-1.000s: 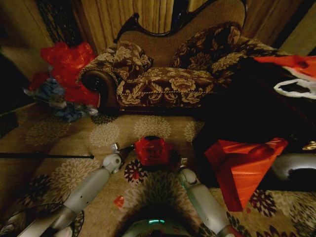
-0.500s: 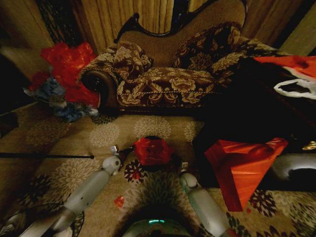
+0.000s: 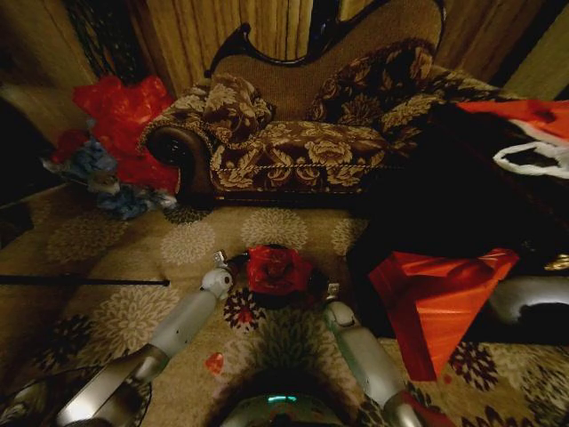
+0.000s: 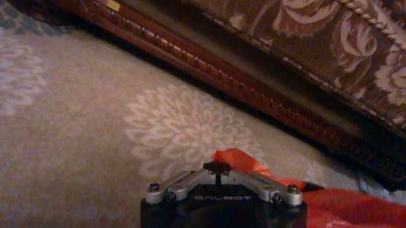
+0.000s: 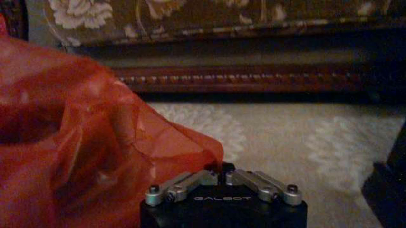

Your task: Place a garbage bag over the trash bin.

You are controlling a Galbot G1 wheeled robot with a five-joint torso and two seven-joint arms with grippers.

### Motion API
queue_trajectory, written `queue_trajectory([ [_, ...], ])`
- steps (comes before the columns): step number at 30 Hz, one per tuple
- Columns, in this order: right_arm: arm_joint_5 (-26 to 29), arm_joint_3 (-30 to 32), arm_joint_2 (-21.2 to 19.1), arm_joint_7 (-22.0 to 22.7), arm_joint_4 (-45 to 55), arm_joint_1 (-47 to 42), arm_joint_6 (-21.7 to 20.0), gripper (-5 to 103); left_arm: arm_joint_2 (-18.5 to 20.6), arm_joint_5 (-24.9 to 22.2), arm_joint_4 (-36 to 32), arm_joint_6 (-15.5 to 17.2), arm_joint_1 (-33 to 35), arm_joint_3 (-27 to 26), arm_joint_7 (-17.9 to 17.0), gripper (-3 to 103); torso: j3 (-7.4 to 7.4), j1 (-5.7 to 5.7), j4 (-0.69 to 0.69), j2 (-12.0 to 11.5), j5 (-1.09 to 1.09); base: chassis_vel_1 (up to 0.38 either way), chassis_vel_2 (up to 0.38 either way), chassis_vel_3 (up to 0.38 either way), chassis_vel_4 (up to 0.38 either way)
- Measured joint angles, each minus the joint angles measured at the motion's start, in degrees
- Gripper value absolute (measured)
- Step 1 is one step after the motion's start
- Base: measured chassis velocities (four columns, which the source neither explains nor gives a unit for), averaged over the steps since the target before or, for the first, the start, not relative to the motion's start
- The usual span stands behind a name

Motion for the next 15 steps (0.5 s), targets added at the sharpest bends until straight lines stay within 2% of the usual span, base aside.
queue_trajectory([
  [13, -0.94, 0.65, 3.28, -1.4, -8.46, 5.74, 1.65, 0, -2.15, 1.37, 4.89, -0.13, -1.71, -0.22, 1.21, 0, -0.01, -0.01, 0.01, 0.0, 0.01, 0.0, 0.0, 0.0, 0.0],
  [15, -0.93, 0.79, 3.66, -1.95, -10.36, 6.7, 1.66, 0, -2.54, 1.37, 6.65, 0.81, -1.97, -0.36, 1.25, 0, 0.01, 0.0, 0.01, 0.0, -0.03, 0.0, 0.0, 0.0, 0.0],
])
